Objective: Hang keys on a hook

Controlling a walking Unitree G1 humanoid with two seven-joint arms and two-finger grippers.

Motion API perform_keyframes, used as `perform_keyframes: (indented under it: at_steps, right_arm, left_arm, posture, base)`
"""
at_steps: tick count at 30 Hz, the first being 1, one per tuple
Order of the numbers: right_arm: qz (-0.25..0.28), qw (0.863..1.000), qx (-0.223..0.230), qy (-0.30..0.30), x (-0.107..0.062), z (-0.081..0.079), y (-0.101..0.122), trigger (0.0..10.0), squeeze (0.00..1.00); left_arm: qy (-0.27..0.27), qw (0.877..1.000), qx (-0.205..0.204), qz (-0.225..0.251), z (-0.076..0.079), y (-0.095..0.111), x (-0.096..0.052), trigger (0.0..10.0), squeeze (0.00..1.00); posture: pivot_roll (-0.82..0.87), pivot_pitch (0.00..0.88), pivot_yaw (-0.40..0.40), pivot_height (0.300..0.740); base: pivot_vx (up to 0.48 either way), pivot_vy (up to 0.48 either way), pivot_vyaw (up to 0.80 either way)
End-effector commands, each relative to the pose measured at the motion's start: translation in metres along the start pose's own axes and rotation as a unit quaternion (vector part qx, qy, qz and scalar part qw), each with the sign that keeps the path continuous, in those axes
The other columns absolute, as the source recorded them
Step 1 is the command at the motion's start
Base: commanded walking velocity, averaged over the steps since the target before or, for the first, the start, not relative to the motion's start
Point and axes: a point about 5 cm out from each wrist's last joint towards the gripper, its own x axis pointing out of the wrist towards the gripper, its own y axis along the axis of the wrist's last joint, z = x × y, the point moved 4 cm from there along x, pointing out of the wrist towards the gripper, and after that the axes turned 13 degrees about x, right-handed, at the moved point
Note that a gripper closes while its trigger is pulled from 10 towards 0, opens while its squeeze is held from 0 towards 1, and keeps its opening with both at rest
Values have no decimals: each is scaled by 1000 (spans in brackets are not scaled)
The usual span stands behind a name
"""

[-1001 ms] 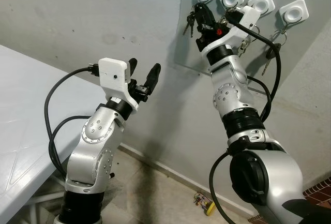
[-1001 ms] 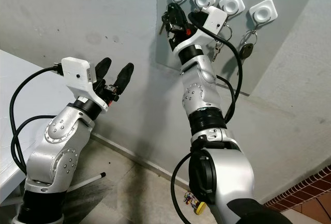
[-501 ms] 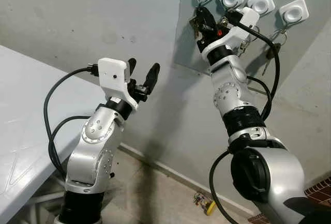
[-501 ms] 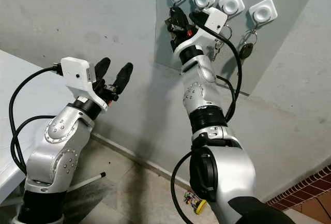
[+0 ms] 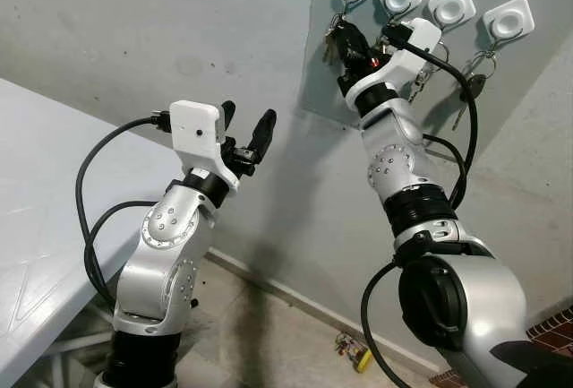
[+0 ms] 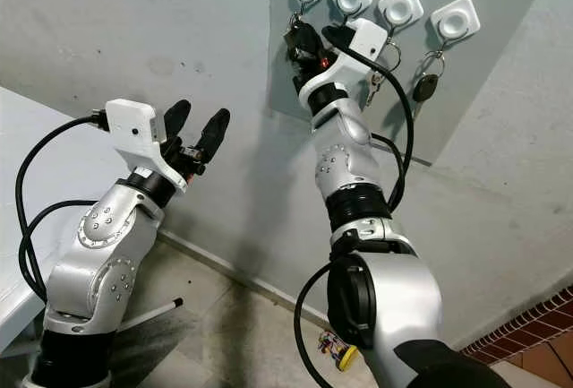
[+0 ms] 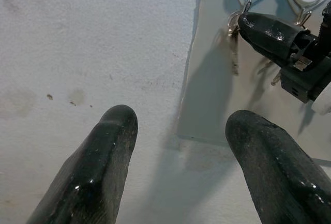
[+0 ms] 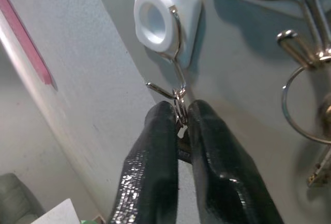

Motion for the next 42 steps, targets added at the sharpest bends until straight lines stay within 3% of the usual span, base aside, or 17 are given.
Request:
perform_keyframes:
  at_steps: [1,14,18,27,31,33,35,38,42]
  right_arm:
    - [-1,1000,-11,5,-3,1,-1,10000,1000]
    - [-29,999,-25,0,-22,17,-20,10000,1000]
    - [-53,997,-49,-10,-41,33,-35,10000,1000]
    - [-79,995,-62,-17,-59,45,-49,10000,1000]
    - [-181,974,-108,-79,-123,96,-96,10000,1000]
    - [-208,967,-113,-96,-139,106,-106,10000,1000]
    - [-217,964,-116,-103,-145,110,-110,10000,1000]
    - [-251,952,-121,-130,-167,122,-123,10000,1000]
    - [-290,934,-137,-159,-192,134,-136,10000,1000]
  left_arm:
    - [5,1000,8,5,-2,4,0,10000,0]
    - [19,1000,16,-6,-6,-5,-4,10000,0]
    - [31,999,17,-29,-10,-22,-10,10000,0]
    - [41,998,13,-55,-12,-42,-16,10000,0]
    - [79,979,16,-185,-23,-134,-53,10000,0]
    - [96,970,4,-224,-26,-157,-65,10000,0]
    - [99,966,-2,-238,-26,-165,-69,10000,0]
    - [112,953,-29,-279,-26,-190,-86,10000,0]
    - [108,942,-3,-318,-24,-210,-101,10000,0]
  posture:
    - [-77,51,-34,740]
    - [-76,57,-28,740]
    - [-77,54,-24,740]
    - [-81,51,-17,740]
    - [-94,38,-1,740]
    - [-97,34,1,740]
    - [-98,32,2,740]
    - [-101,26,4,740]
    - [-101,21,6,740]
  base:
    - [0,0,0]
    - [0,0,0]
    - [0,0,0]
    - [0,0,0]
    - [0,0,0]
    - [0,0,0]
    - [0,0,0]
    - [0,0,0]
    - [0,0,0]
